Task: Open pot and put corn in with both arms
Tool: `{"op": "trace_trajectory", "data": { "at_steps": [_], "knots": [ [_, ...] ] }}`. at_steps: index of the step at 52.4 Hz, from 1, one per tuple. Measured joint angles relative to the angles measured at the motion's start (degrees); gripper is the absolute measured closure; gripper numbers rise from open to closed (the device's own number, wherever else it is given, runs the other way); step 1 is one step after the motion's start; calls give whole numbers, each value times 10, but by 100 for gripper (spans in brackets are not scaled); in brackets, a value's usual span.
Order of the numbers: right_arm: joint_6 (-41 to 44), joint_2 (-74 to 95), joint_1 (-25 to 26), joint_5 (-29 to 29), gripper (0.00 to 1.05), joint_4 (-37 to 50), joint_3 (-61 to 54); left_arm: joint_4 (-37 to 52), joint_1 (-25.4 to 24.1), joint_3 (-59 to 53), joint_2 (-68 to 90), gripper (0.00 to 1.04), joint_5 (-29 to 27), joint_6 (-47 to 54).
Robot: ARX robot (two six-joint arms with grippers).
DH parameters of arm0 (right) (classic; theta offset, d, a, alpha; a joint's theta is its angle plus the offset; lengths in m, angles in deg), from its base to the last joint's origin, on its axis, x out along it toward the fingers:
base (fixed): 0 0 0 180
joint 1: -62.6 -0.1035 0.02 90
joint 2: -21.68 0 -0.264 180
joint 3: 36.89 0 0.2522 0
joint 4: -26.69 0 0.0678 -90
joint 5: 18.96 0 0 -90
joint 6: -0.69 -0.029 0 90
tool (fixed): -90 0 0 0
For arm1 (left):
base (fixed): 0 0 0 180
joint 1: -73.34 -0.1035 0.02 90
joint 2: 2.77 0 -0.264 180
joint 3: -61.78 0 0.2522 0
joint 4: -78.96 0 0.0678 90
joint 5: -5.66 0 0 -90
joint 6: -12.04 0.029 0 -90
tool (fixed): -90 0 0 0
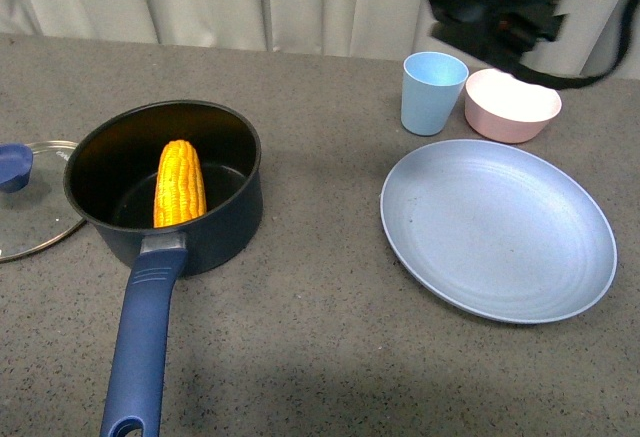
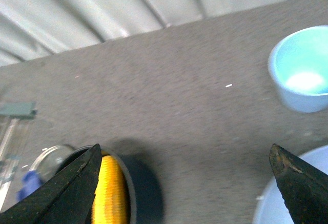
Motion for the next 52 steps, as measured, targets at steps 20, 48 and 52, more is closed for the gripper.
{"op": "trace_trajectory", "data": {
  "at_steps": [20,48,52],
  "knots": [
    [172,-349,85,-192,9,132,-438,0,0,0,0,6,0,0],
    [300,-518,162,-89,68,358,-593,0,0,0,0,6,0,0],
    [303,-549,172,-79,80,331,-600,0,0,0,0,6,0,0]
  ]
}}
